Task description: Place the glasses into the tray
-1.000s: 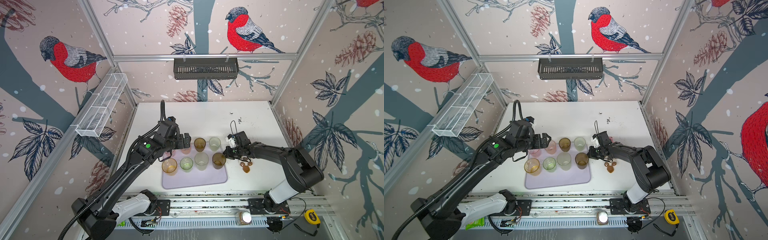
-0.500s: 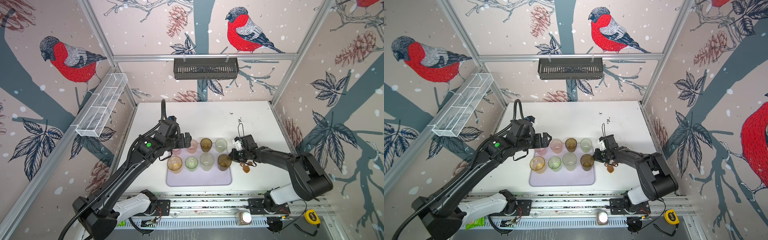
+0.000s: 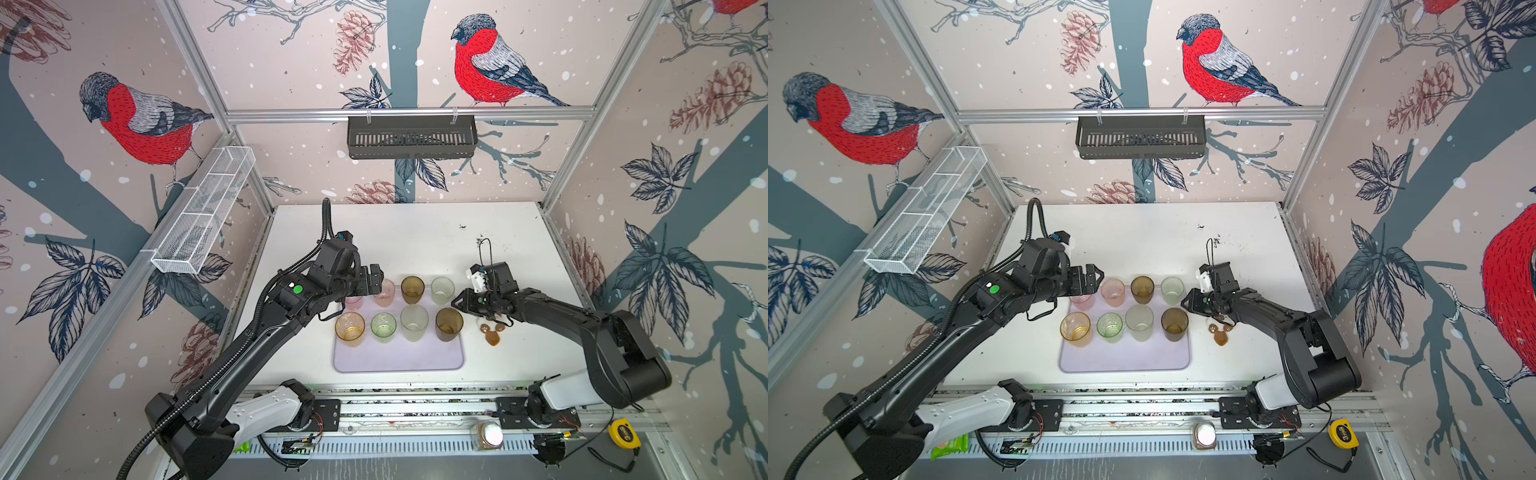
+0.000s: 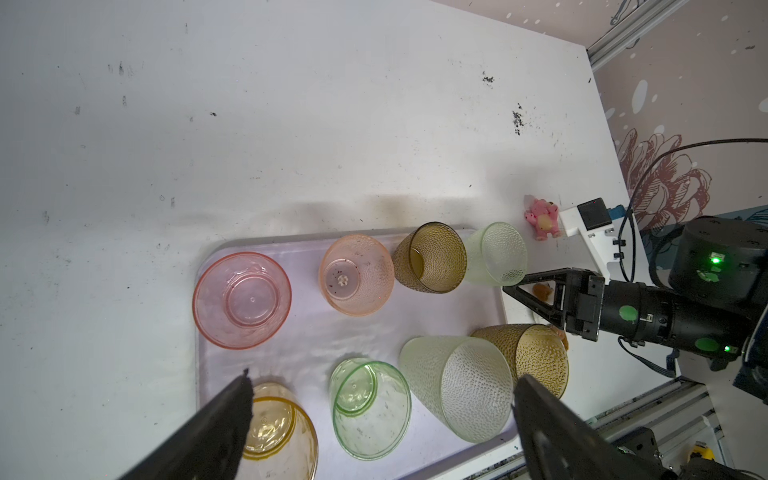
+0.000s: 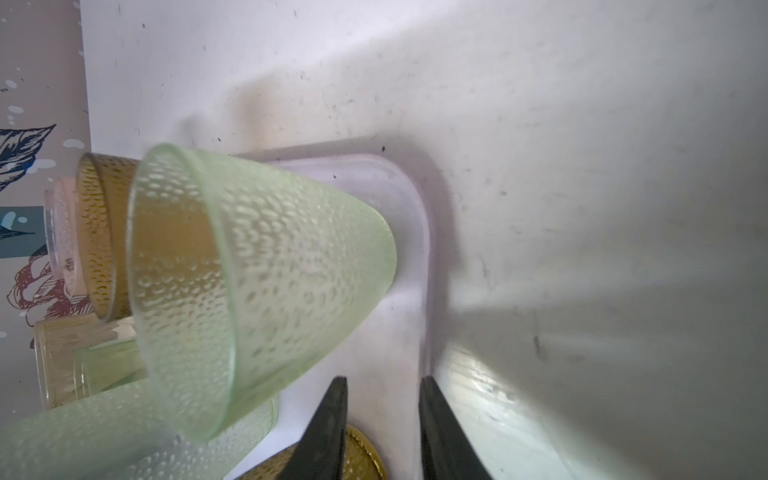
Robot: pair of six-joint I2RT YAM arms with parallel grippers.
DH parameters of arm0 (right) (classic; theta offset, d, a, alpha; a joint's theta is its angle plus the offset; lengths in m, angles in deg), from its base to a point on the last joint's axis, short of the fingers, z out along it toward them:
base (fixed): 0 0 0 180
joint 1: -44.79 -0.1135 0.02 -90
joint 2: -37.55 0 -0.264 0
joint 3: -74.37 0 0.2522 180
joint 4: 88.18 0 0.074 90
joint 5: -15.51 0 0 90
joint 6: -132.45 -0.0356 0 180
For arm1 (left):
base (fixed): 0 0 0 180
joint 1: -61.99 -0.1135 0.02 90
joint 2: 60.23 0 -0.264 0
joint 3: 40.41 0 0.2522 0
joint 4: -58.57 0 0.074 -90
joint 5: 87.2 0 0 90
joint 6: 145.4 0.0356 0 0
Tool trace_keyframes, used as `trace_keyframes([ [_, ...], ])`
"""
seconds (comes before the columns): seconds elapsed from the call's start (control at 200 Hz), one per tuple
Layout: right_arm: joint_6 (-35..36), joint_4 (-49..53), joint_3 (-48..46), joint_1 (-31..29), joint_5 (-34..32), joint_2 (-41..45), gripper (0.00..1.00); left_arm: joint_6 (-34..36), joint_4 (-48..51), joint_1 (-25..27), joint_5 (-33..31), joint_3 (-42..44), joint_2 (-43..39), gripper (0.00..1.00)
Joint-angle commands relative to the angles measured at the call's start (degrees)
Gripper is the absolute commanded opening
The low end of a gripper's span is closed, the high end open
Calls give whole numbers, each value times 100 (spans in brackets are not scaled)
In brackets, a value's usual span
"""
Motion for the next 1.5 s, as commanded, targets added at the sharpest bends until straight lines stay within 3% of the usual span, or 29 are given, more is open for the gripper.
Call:
trace_keyframes([
  [0.0, 209, 389, 200, 45, -218, 170, 33, 9, -186, -14, -55, -2, 6, 97],
  [0.435, 783, 1530, 758, 1051, -796, 1047, 41, 25, -723, -74, -184, 58, 214, 98],
  [0.54, 906, 1481, 890, 1208, -999, 1468, 50, 55, -1017, -303, -300, 302, 227, 98],
  [0.736, 1111, 1292, 1101, 1667, -1292, 1920, 73, 179, -1694, -1352, -63, 744, 202, 100],
  [0.866, 1099, 732, 923, 2045, -1489, 2287, 86, 517, -2158, -1921, -33, 941, 191, 99],
  [0.981, 1055, 180, 613, 2401, -1835, 2594, 100, 796, -2565, -2187, -383, 1345, 146, 100],
  [1.136, 987, -422, 268, 2926, -2298, 2862, 100, 733, -2866, -2344, -1545, 1799, 148, 99],
  [1.271, 946, -1263, -316, 3273, -2738, 3160, 100, 1030, -3720, -2579, -2006, 2587, 93, 99],
  [1.406, 801, -2261, -1145, 3451, -3620, 3332, 100, 1209, -4614, -2854, -2488, 3309, 91, 99],
  [1.496, 955, -2970, -1619, 3568, -3741, 3258, 100, 1400, -5347, -3023, -2545, 3742, 117, 99],
])
